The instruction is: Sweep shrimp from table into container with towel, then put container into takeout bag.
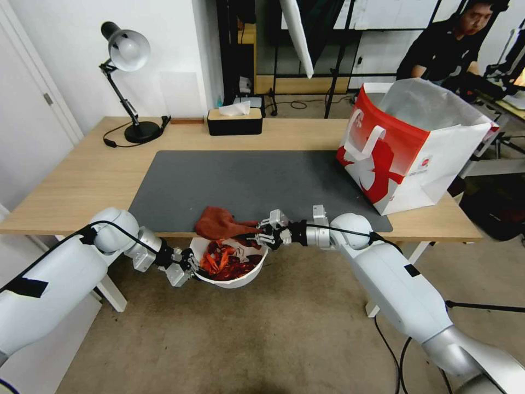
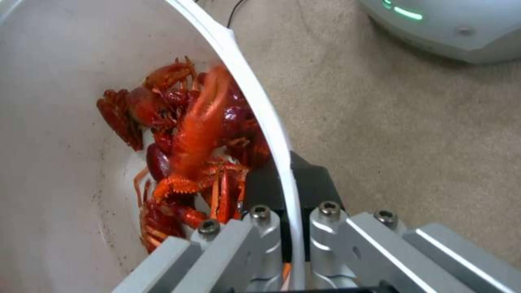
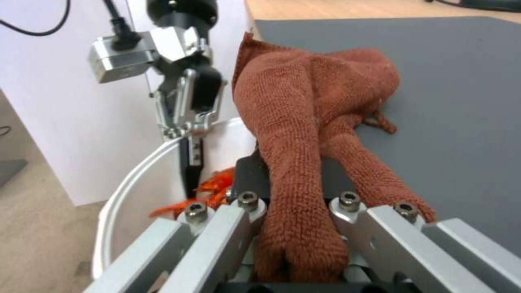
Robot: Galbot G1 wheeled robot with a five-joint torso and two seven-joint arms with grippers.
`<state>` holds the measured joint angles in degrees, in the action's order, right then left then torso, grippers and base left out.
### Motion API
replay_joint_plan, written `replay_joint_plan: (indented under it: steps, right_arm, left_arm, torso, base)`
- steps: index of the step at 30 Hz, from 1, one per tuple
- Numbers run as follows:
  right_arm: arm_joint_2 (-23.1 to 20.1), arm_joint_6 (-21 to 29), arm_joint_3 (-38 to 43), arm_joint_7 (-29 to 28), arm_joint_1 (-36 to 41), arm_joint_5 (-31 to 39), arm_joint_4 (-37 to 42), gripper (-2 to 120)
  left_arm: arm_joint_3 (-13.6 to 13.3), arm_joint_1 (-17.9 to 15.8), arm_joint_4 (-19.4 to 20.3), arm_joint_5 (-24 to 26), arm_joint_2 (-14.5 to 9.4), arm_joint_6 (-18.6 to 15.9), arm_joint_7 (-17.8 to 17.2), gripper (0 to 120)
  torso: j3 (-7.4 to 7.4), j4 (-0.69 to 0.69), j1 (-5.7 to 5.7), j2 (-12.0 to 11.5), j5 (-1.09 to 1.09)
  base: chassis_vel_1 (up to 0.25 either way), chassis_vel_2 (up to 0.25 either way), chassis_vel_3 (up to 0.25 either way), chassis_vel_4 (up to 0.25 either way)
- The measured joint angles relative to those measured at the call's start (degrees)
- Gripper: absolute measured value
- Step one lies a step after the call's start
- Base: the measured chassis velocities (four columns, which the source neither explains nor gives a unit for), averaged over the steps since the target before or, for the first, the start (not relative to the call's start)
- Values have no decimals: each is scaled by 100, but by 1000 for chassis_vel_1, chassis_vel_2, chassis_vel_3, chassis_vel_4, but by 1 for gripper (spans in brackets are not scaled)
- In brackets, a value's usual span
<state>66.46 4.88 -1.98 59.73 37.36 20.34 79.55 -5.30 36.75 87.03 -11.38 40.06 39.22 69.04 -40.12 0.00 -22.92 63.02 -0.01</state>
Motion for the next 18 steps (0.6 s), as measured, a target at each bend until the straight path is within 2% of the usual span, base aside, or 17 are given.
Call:
replay_joint_plan:
  steps: [18]
  right_arm:
    - [-47,167,40,-72,312,412,441,6]
  left_arm:
    - [104,134,34,-6,-46,-9,-1,0]
  torso:
    - [1,0,0,0,1]
  base:
    - [0,0,0,0]
